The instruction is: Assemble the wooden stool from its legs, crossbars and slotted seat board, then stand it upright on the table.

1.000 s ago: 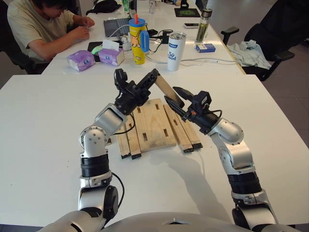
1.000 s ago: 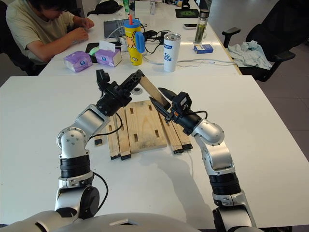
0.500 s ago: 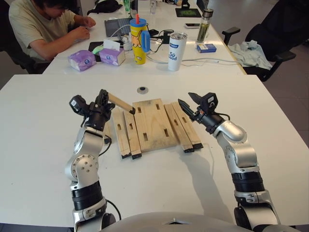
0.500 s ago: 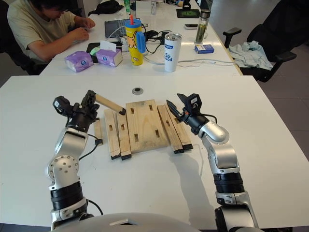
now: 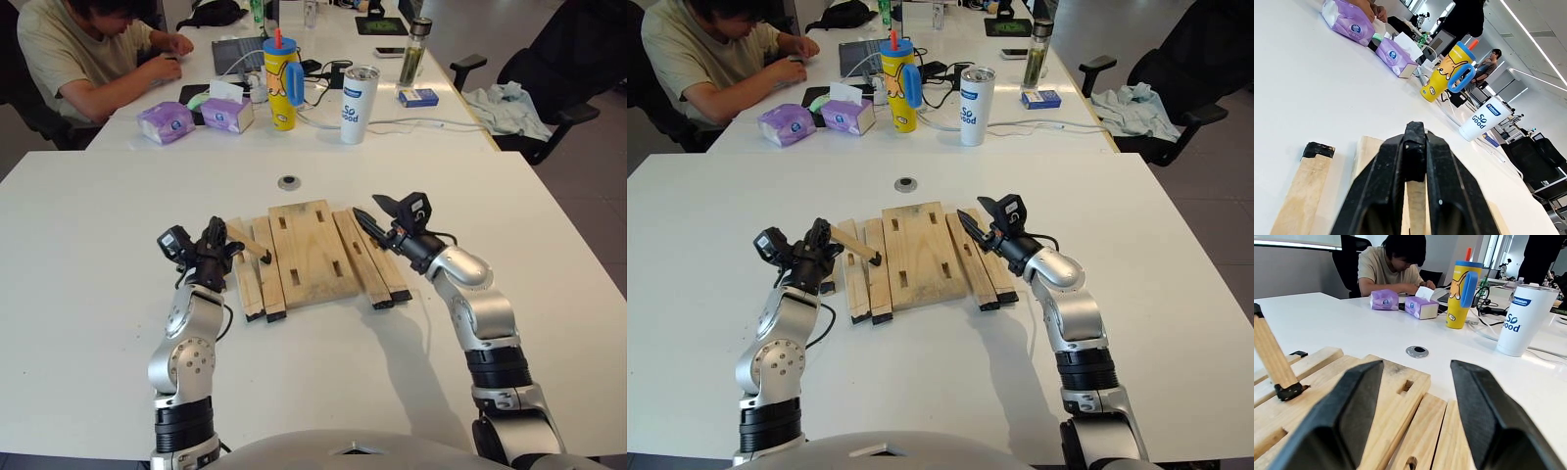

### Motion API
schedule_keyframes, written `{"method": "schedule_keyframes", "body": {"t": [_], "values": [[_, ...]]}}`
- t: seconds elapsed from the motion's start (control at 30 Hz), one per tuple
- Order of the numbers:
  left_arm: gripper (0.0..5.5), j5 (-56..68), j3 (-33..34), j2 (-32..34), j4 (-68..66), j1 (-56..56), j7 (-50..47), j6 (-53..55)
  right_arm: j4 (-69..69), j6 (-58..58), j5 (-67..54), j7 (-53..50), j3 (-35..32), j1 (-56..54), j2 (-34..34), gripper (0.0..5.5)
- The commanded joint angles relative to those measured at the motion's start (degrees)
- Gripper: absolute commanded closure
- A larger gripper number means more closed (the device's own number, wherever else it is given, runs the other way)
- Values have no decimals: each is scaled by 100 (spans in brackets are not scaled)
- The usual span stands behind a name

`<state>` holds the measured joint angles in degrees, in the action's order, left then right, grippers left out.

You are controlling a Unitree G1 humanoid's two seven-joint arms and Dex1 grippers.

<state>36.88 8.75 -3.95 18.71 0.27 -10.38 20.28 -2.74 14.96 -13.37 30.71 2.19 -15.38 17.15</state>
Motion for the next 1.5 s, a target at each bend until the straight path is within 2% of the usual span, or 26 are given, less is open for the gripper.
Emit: {"method": "schedule_keyframes", "body": {"t": [0.03, 0.17, 0.33, 0.43, 0.67, 0.87, 0.97, 1.13, 1.47, 1.5], "values": [[507, -296, -25, -274, -83, 126, -290, -39, 28, 65, 14, 41, 37, -133, 23, 296], [507, -703, -147, -62, -221, 138, -486, 149, 62, 47, 44, 20, 66, -139, 14, 296], [507, -1676, -675, 386, -425, 15, -593, 577, 48, 35, 118, -32, 107, -119, -2, 296], [507, -2402, -1162, 709, -536, -143, -499, 766, 36, 39, 188, -54, 147, -70, -4, 296], [507, -3249, -1685, 1138, -693, 132, -107, 832, -79, 110, 217, -116, 165, 50, -24, 296], [507, -3419, -1812, 1195, -930, 547, 422, 152, -133, 122, 259, -173, 224, 122, -29, 296], [507, -3261, -1661, 1196, -939, 869, 782, -543, -100, 118, 262, -163, 240, 65, -20, 296], [507, -3353, -1567, 1185, -970, 929, 978, -938, -88, 168, 250, -180, 250, 42, -14, 296], [507, -3557, -1498, 1083, -697, 531, 977, -837, 32, 125, 277, -162, 308, -16, -19, 296], [471, -3558, -1478, 1079, -629, 518, 986, -905, 10, 146, 282, -171, 317, -9, -17, 296]]}}
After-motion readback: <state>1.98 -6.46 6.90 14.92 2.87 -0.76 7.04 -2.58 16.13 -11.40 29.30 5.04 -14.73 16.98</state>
